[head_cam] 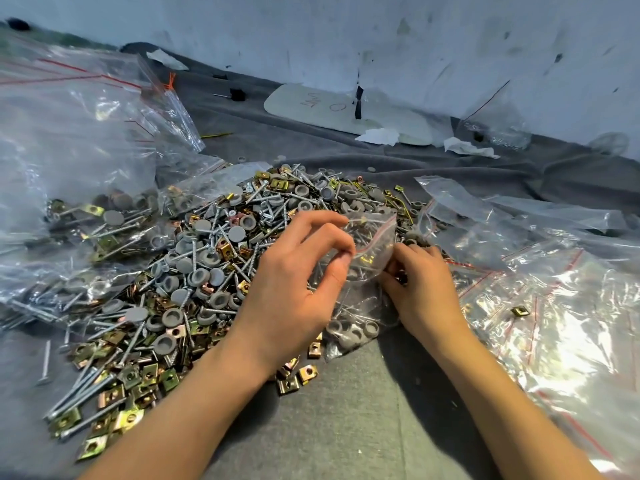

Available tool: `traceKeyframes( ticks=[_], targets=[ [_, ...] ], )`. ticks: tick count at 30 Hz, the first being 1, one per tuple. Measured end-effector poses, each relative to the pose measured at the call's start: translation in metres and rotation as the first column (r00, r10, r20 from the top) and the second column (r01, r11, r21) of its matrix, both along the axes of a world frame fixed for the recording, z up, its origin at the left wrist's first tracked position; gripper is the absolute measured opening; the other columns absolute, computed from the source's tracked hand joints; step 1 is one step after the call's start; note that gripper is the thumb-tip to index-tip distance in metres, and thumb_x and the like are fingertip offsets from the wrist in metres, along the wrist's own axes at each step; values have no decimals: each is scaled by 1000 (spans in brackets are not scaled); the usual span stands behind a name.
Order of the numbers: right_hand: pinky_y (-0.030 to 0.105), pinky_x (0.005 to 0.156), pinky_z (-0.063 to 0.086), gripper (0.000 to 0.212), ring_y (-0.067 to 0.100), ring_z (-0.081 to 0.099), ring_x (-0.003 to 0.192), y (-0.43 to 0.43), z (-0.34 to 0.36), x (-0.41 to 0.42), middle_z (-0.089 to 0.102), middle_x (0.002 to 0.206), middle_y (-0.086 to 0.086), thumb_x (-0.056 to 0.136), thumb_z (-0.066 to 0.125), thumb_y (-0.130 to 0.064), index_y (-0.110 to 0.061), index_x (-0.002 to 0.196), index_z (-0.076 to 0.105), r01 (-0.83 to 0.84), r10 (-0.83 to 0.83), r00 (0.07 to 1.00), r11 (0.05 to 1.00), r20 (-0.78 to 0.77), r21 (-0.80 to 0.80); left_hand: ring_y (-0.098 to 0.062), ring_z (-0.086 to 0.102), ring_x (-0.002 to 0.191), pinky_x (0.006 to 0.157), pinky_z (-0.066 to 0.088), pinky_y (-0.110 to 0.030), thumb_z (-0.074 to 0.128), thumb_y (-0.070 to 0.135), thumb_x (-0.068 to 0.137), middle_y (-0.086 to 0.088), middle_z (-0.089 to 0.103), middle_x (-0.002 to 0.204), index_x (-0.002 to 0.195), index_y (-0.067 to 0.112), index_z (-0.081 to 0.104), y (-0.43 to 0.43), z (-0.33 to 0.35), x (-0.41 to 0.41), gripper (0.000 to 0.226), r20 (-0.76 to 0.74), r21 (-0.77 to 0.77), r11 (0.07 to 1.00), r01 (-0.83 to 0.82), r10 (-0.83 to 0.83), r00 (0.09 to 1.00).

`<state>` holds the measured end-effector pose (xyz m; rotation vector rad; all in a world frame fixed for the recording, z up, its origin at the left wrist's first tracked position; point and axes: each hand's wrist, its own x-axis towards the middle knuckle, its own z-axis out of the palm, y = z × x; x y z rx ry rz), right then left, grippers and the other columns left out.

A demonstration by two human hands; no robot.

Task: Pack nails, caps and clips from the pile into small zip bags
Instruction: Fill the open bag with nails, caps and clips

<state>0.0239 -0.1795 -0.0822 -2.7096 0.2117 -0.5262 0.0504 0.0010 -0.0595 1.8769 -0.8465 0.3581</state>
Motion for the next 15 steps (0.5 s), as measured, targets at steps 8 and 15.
traceKeyframes(
  ticks=[8,15],
  targets=[
    [46,83,42,28,21,49,83,3,4,-4,55,73,-10,77,73,-12,-28,77,49,45,-47,999,979,6,197,0,53,104,90,36,-4,55,12,89,-3,57,116,90,11,63,0,0,-1,8,5,9,1000,22,-22,1000],
    [16,65,42,11,10,51,70,5,23,-10,55,83,7,80,58,-1,-2,87,66,-85,-96,714,971,694,222,-7,49,118,101,34,-4,58,18,88,-1,49,134,97,14,64,0,-3,0,11,-6,167,971,168,-169,986]
  ],
)
